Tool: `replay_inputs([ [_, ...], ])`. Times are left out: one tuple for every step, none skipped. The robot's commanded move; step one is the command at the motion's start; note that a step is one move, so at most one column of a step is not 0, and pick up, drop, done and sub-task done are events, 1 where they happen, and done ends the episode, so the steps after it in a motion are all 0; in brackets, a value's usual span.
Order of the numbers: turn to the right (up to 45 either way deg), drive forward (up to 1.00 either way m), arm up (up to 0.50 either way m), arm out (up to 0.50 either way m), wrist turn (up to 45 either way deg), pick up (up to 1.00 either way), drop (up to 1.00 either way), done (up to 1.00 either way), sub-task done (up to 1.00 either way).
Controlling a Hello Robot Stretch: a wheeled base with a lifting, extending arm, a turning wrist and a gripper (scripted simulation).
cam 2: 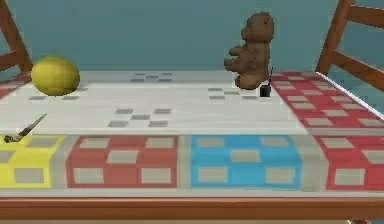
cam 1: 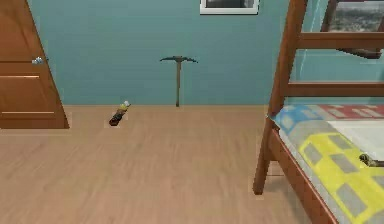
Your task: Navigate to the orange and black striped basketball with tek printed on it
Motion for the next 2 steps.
replay_inputs([
  [-42.0,0.00,0.00,0.00,0.0,0.00,0.00,0.00,0.00],
  [0.0,1.00,0.00,0.00,0.0,0.00,0.00,0.00,0.00],
])
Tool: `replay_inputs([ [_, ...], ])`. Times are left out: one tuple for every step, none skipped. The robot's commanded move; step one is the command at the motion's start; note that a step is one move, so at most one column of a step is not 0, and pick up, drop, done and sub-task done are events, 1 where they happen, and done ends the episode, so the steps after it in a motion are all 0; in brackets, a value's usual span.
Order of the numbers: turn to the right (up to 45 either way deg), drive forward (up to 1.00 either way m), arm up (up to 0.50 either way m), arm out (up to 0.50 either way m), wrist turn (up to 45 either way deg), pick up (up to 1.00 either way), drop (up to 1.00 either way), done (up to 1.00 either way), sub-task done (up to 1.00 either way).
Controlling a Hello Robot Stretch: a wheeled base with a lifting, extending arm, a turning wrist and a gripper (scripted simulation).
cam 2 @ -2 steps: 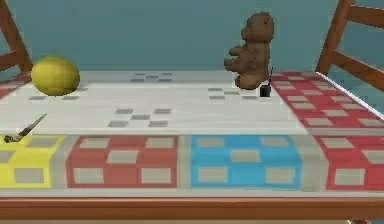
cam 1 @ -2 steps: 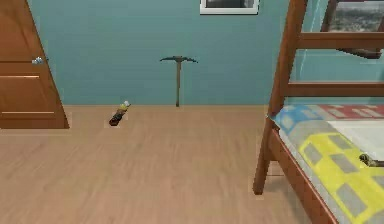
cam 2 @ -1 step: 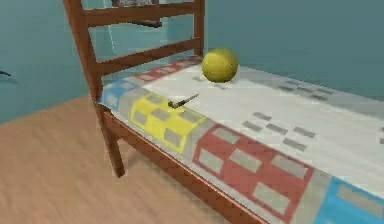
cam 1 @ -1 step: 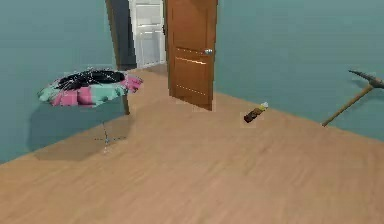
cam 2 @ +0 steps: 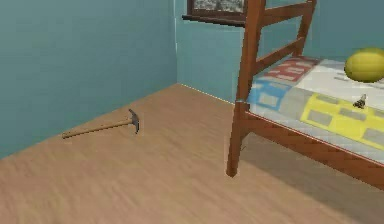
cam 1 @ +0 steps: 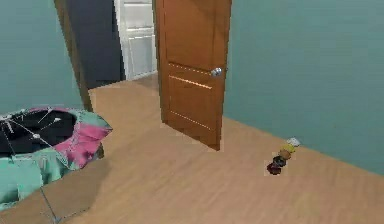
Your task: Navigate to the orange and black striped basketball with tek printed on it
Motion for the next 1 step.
replay_inputs([
  [0.0,1.00,0.00,0.00,0.0,0.00,0.00,0.00,0.00],
])
